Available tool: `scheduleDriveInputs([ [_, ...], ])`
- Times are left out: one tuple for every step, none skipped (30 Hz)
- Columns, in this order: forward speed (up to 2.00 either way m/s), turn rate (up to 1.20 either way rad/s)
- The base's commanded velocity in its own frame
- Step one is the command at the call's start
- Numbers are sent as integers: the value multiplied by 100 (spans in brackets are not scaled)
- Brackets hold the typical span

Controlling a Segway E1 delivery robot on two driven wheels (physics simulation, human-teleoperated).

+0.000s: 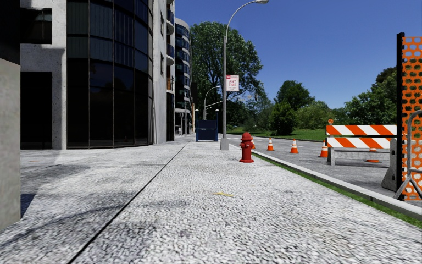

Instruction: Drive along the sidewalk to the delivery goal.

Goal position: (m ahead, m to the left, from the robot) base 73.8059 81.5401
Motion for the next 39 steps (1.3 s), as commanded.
scheduleDriveInputs([
  [0,0],
  [0,0],
  [0,0],
  [0,0],
  [0,0],
  [0,0],
  [0,0],
  [0,0],
  [0,0],
  [0,0],
  [0,0],
  [0,0],
  [0,0],
  [0,0],
  [0,0],
  [0,0],
  [0,0],
  [0,0],
  [0,0],
  [0,0],
  [0,0],
  [0,0],
  [0,0],
  [0,0],
  [0,0],
  [0,0],
  [0,0],
  [0,0],
  [0,0],
  [0,0],
  [133,0],
  [200,0],
  [200,0],
  [200,0],
  [200,0],
  [200,0],
  [200,0],
  [200,0],
  [200,0],
])
